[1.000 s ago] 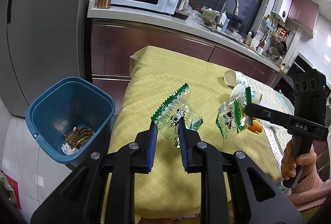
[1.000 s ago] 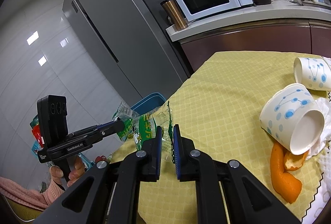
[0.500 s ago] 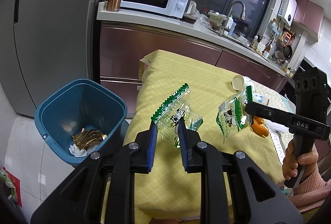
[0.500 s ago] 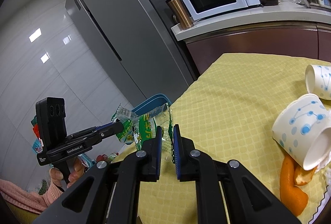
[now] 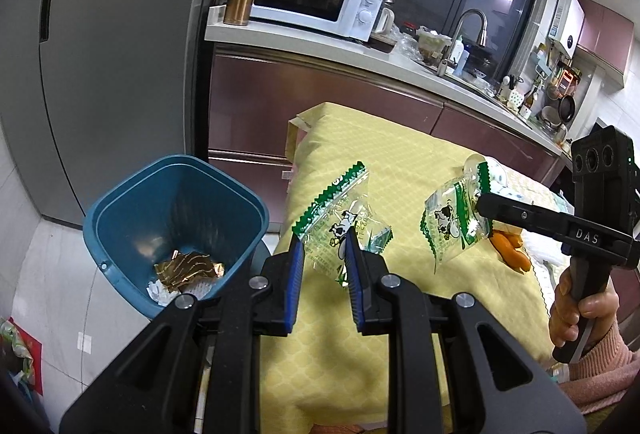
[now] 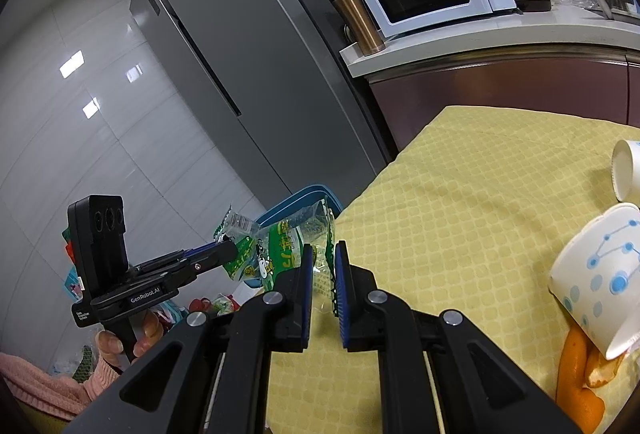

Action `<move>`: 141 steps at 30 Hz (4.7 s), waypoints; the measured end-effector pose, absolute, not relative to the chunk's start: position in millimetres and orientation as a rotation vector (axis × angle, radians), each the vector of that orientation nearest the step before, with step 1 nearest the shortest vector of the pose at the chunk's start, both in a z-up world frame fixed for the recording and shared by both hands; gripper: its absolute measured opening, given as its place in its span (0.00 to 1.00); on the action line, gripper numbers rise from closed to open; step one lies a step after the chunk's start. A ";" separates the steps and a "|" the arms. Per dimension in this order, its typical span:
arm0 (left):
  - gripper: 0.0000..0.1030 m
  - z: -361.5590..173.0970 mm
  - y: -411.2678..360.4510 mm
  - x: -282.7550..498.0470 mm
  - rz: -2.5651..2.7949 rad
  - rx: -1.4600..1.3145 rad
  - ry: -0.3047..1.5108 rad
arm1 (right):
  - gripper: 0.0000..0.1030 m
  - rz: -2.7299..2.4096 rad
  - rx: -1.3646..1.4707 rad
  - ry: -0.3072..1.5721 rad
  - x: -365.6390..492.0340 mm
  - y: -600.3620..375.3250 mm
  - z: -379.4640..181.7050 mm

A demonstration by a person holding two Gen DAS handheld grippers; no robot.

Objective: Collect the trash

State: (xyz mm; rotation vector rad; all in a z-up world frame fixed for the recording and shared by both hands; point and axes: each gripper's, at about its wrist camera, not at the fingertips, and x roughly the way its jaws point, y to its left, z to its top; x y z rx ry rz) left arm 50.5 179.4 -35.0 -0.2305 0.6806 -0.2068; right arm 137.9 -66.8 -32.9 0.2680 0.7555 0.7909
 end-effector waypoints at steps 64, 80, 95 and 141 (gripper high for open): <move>0.20 -50.9 245.0 55.5 0.013 -0.266 0.684 | 0.09 0.888 0.201 0.837 174.1 32.3 -33.8; 0.20 -66.6 259.8 66.3 0.071 -0.269 0.711 | 0.09 0.885 0.163 0.867 185.7 59.4 -43.5; 0.20 -86.9 269.4 88.7 0.113 -0.282 0.754 | 0.09 0.853 0.117 0.917 200.3 84.8 -58.9; 0.28 -148.6 269.0 138.0 0.160 -0.330 0.869 | 0.18 0.786 0.047 1.030 220.7 110.8 -89.9</move>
